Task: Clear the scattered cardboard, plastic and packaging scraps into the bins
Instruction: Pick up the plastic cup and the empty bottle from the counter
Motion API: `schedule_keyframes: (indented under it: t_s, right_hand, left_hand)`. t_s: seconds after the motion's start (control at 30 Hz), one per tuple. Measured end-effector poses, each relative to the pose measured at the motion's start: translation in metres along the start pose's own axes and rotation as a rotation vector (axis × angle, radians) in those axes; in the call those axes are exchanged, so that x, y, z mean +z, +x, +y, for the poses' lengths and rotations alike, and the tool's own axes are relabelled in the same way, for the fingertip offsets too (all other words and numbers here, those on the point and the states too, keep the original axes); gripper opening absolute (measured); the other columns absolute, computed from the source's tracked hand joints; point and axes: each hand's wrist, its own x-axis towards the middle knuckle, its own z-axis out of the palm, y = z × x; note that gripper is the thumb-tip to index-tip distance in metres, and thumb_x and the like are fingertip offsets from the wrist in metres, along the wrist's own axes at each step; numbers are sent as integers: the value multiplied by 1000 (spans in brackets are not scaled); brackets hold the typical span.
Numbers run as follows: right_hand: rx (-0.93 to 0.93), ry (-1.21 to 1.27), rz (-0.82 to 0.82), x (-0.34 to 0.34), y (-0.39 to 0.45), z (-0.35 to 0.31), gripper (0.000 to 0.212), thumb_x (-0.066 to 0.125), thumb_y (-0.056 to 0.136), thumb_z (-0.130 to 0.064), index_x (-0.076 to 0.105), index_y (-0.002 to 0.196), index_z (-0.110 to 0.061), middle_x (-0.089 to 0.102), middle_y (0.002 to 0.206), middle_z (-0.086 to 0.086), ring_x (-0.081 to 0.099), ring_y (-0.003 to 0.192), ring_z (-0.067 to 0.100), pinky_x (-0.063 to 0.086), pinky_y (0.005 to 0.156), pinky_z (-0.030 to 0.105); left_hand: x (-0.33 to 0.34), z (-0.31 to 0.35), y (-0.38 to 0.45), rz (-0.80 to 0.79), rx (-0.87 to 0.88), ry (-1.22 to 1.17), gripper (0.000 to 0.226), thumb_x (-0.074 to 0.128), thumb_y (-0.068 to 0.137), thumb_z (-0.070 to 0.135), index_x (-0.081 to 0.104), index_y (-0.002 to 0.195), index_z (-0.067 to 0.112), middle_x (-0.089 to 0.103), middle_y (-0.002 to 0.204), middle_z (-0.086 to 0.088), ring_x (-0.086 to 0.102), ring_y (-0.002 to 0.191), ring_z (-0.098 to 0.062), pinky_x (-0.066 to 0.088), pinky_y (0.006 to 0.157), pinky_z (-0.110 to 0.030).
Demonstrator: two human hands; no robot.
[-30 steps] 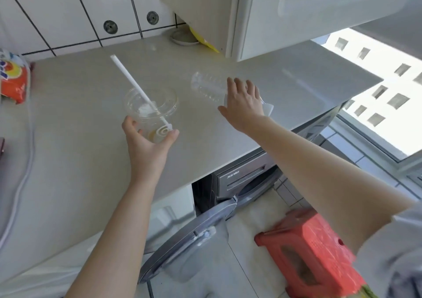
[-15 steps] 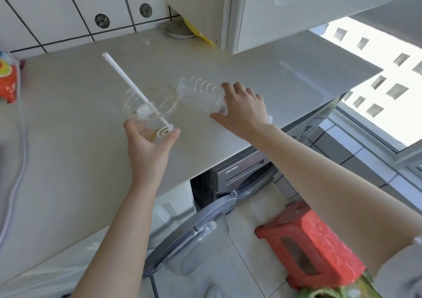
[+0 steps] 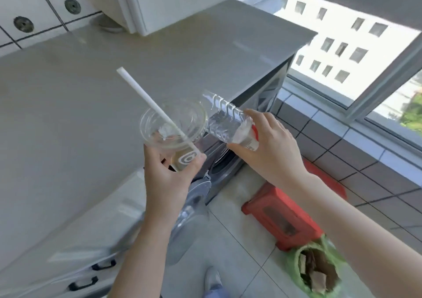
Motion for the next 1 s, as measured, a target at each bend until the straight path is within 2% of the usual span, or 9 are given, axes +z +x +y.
schedule_keyframes:
  t_s: [0.07, 0.17, 0.3, 0.47, 0.63, 0.73, 0.8, 0.93, 1.0]
  right_hand:
    - [94, 42, 4, -8, -24, 26, 72, 62, 77, -62, 40, 136, -29, 53, 128, -7, 56, 113, 18, 46, 91, 36]
    - [238, 113, 1, -19, -66, 67, 72, 63, 78, -60, 39, 138, -29, 51, 133, -8, 54, 116, 15, 48, 88, 35]
    - [469, 242, -13, -32, -124, 121, 71, 59, 77, -63, 39, 136, -29, 52, 132, -8, 53, 116, 14, 47, 92, 34]
    - [792, 450, 8, -51, -200, 195, 72, 57, 78, -64, 34, 135, -25, 57, 124, -1, 56, 111, 19, 49, 91, 38]
    - [1026, 508, 9, -71, -268, 268, 59, 52, 85, -59, 40, 129, -22, 56, 115, 1, 55, 100, 20, 47, 83, 37]
    - [1121, 509, 21, -81, -305, 308, 55, 52, 86, -58, 43, 125, -20, 57, 110, -1, 55, 96, 19, 44, 78, 34]
    - [1184, 536, 18, -84, -329, 332, 55, 53, 84, -58, 44, 123, -20, 60, 112, 0, 57, 98, 19, 47, 81, 36]
    - [1321, 590, -18, -85, -370, 373, 62, 57, 84, -52, 40, 134, -18, 52, 121, -3, 51, 110, 19, 41, 88, 33]
    - [1383, 598, -38, -80, -388, 392, 62, 59, 85, -48, 40, 134, -17, 51, 118, -2, 48, 105, 17, 39, 85, 30]
  left_hand:
    - [23, -2, -14, -69, -23, 5, 60, 87, 65, 12, 50, 106, 34, 64, 106, 14, 62, 101, 0, 50, 94, -27]
    - [61, -7, -42, -174, -54, 1, 66, 88, 61, 14, 52, 117, 23, 65, 107, 15, 63, 103, -5, 50, 93, -31]
    - [112, -13, -90, -324, -87, 50, 58, 85, 67, 11, 50, 108, 31, 65, 97, 17, 63, 91, 6, 49, 80, -14]
    - [183, -24, -151, -444, -104, 89, 74, 83, 68, 4, 37, 102, 50, 63, 98, 17, 63, 86, 5, 50, 77, -13]
    - [250, -48, -210, -635, -166, 114, 73, 82, 69, 3, 34, 104, 46, 62, 108, 11, 65, 88, 3, 51, 72, -16]
    - [289, -62, -244, -742, -196, 143, 69, 83, 69, 7, 38, 113, 36, 62, 109, 13, 63, 88, 8, 46, 71, -7]
    - [312, -72, -265, -803, -219, 166, 68, 84, 69, 9, 40, 112, 39, 64, 109, 12, 64, 93, 2, 46, 71, -5]
    - [350, -94, -299, -901, -312, 195, 73, 86, 65, 9, 41, 115, 35, 66, 109, 9, 64, 92, 5, 50, 75, -11]
    - [368, -111, -310, -940, -354, 218, 82, 88, 59, 11, 39, 123, 29, 67, 113, 6, 66, 98, -2, 53, 84, -24]
